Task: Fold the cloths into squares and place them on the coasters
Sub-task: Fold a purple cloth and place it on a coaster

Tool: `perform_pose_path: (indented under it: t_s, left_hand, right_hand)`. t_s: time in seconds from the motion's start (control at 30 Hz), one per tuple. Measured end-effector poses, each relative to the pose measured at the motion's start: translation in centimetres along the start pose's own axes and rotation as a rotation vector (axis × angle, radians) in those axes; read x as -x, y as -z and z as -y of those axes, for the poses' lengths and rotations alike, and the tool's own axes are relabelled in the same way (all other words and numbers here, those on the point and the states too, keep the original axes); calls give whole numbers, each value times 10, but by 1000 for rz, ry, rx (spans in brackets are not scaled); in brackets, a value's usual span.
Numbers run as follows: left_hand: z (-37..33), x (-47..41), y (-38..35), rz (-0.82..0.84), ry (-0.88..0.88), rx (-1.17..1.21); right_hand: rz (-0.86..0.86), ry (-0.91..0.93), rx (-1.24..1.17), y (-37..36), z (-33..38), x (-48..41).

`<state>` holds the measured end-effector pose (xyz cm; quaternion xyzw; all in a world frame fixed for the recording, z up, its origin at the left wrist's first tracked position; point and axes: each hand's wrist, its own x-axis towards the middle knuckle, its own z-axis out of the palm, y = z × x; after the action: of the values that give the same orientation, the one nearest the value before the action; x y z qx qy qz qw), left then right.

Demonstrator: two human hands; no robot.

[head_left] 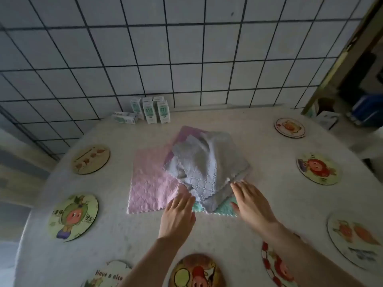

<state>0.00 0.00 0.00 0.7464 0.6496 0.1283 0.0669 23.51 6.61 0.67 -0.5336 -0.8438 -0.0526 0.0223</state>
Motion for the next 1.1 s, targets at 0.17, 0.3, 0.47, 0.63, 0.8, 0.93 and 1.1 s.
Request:
perform_pose_path:
  t_s: [0.17,0.3,0.47,0.63,0.8,0.93,1.1]
  left_hand:
    - [-9,-39,-25,64,-26,26]
    - [-22,-67,-45,113,-21,7]
    - [-36,-96,-68,162,-12,-20]
    - [-45,-114,-76,136,-8,-8]
    - [-47,-123,-79,124,58,15]
    - [-47,-130,-71,98,70,25]
    - [-40,-136,-62,43,58,13]
  right_hand:
    - [46,7,-35,-22,-17,-28]
    - [55,66,-45,-37,-31,-56]
    - [84,154,-57,-58,-45,-82]
    - [95,216,-83,-70,-51,-97]
    - [53,253,-175,-75,-61,-108]
    - [173,239,-181,-68,-71,-120]
    - [72,199,-90,-65,-80,-132]
